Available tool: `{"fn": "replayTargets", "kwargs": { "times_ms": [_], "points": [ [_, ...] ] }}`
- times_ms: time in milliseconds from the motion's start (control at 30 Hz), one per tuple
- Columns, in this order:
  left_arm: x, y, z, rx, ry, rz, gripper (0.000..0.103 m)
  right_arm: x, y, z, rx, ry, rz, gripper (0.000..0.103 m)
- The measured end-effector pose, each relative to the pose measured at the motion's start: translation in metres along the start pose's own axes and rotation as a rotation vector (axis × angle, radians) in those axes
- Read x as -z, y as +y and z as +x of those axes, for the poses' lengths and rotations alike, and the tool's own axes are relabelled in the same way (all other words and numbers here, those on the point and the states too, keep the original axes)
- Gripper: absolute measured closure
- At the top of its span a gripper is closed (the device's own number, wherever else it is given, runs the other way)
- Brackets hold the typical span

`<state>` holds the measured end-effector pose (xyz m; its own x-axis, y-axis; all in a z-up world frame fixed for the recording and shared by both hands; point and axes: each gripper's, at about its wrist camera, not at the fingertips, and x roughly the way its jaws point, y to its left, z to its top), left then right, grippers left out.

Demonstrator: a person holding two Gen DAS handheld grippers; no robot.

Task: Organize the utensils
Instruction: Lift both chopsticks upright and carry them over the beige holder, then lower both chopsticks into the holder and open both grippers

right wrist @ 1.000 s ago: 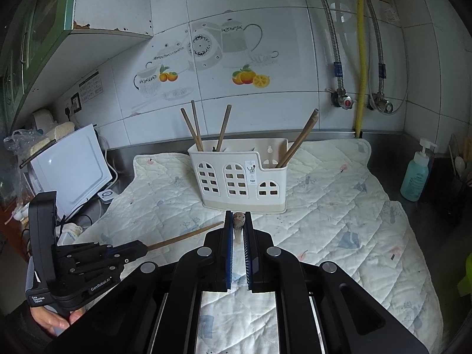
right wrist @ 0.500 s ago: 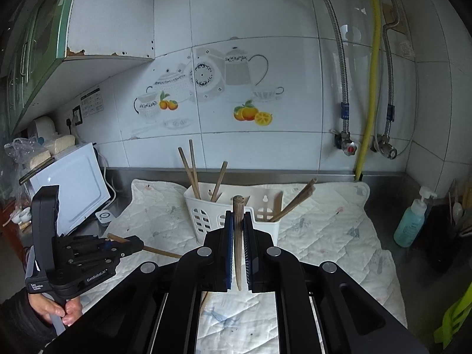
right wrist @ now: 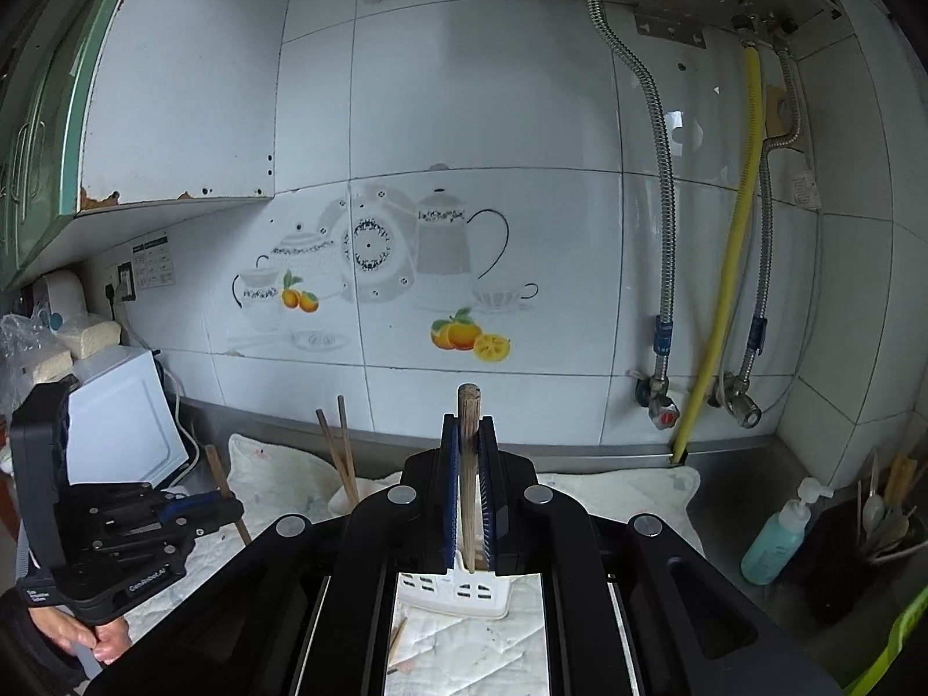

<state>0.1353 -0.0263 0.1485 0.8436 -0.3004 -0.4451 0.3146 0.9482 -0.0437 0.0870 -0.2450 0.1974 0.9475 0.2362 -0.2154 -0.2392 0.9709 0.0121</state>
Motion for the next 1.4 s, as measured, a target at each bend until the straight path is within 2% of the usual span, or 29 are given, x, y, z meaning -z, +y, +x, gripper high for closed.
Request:
{"fn": "replayTargets", "kwargs": {
  "times_ms": [300, 567, 800, 1233, 1400],
  "points": [
    [-0.064, 0.004, -0.011, -0.046, -0.149, 0.009, 0.098, -0.001, -0.003, 0.043, 0.008, 0.066, 0.000, 0.096],
    [-0.091, 0.011, 0.011, -0.080, -0.201, -0.007, 0.098, 0.014, -0.006, 0.065, 0.010, 0.121, -0.004, 0.096],
    [-0.090, 0.018, 0.041, -0.081, -0.179, -0.042, 0.098, 0.025, -0.008, 0.077, 0.005, 0.157, -0.011, 0.096],
    [-0.064, 0.029, 0.086, -0.083, -0.062, -0.081, 0.097, 0.040, -0.010, 0.084, 0.002, 0.192, -0.011, 0.096],
    [-0.059, 0.032, 0.084, -0.073, -0.050, -0.093, 0.096, 0.040, -0.011, 0.075, 0.007, 0.175, -0.002, 0.086]
  ]
}}
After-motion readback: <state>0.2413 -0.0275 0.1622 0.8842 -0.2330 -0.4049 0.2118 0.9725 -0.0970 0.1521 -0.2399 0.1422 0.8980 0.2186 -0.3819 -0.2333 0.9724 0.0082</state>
